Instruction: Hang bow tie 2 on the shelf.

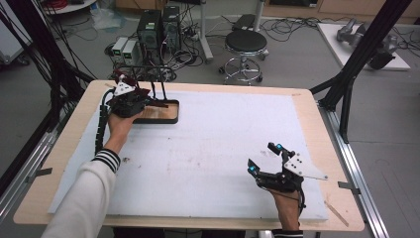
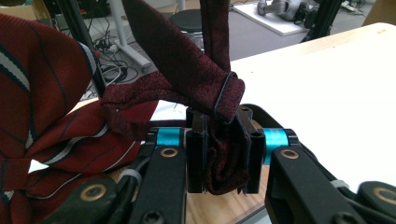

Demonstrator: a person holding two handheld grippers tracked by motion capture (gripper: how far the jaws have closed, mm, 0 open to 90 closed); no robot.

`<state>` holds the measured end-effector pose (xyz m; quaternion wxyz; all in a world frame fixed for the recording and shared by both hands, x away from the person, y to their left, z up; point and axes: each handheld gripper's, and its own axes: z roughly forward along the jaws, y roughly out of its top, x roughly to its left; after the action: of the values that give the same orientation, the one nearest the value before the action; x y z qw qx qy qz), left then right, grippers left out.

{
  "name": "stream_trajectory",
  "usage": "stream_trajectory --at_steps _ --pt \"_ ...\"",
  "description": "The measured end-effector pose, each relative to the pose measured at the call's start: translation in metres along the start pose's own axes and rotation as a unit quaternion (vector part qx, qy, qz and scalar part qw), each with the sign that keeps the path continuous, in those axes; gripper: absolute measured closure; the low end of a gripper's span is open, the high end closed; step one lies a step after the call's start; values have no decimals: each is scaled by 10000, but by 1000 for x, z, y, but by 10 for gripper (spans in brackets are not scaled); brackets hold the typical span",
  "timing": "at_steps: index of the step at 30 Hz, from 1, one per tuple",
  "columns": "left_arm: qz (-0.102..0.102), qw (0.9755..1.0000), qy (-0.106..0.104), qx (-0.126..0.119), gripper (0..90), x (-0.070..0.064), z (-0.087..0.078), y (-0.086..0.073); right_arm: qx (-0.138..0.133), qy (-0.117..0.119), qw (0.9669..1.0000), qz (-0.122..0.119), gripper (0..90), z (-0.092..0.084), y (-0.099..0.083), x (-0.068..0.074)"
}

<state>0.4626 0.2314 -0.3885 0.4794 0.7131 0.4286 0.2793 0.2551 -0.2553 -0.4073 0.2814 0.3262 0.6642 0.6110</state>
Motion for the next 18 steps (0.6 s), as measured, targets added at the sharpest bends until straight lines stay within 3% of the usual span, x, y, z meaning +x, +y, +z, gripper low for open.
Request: stream_trajectory --at_steps 11,18 --pt "32 10000 -79 -24 648 0 -2 1 -10 -2 10000 -46 109 0 0 0" --pt "-43 9998 -106 -155 273 1 -4 1 -21 16 10000 -43 109 1 0 0"
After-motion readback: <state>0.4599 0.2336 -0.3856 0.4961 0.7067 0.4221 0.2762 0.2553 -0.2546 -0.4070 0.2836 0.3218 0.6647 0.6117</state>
